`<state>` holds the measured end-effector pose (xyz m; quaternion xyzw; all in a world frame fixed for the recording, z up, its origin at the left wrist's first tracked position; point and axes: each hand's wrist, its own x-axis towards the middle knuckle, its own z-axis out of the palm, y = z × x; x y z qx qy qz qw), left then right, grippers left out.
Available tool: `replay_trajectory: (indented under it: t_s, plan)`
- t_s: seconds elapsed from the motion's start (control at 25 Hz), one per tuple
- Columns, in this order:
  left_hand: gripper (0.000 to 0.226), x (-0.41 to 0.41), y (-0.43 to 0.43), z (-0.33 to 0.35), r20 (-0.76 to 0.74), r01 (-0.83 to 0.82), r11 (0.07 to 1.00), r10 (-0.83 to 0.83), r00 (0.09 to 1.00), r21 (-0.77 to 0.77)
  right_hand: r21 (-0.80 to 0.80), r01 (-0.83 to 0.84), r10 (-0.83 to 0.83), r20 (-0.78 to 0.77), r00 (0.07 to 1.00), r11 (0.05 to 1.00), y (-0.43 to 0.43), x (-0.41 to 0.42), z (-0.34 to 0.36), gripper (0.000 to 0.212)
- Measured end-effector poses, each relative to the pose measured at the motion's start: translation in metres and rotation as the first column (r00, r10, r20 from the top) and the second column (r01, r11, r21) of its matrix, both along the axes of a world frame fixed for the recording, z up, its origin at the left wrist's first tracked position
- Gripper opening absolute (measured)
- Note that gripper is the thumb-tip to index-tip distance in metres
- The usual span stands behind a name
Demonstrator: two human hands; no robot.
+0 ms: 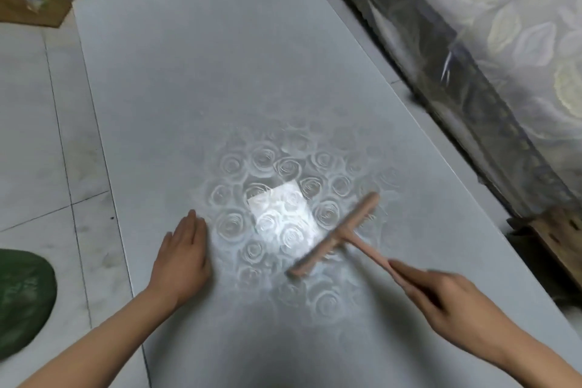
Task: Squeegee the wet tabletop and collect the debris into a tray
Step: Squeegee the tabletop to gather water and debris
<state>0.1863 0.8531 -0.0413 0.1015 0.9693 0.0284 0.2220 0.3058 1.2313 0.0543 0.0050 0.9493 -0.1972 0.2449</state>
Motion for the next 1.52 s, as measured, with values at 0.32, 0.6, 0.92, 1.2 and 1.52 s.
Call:
replay_trajectory:
  t_s: [0.32,0.6,0.92,1.2,1.52]
  plan:
    - [0.068,-0.079,-0.053,-0.015,0.06,-0.07,0.995,0.074,0.995,-0.067,-0.059,-0.075,0.07,-0.081,0.994,0.995,-0.116,-0.168,-0.033,0.044]
    - [0.088,-0.123,-0.11,-0.018,0.076,-0.353,0.936,0.351,0.933,0.014,-0.084,-0.047,0.049,0.024,0.999,0.995,-0.066,-0.169,0.006,0.05]
    - [0.067,-0.157,-0.137,-0.036,0.456,-0.878,0.387,0.751,0.478,0.282,-0.079,-0.345,0.343,-0.032,0.939,0.935,-0.152,-0.264,-0.011,0.043]
    - [0.044,-0.172,-0.153,-0.024,0.679,-0.951,0.172,0.668,0.304,0.256,-0.063,-0.218,0.223,0.081,0.972,0.974,-0.128,-0.29,-0.002,0.04]
    - [0.018,-0.173,-0.178,-0.042,0.69,-0.954,0.143,0.663,0.291,0.265,0.092,-0.325,0.304,0.192,0.933,0.941,-0.14,-0.366,0.044,0.034]
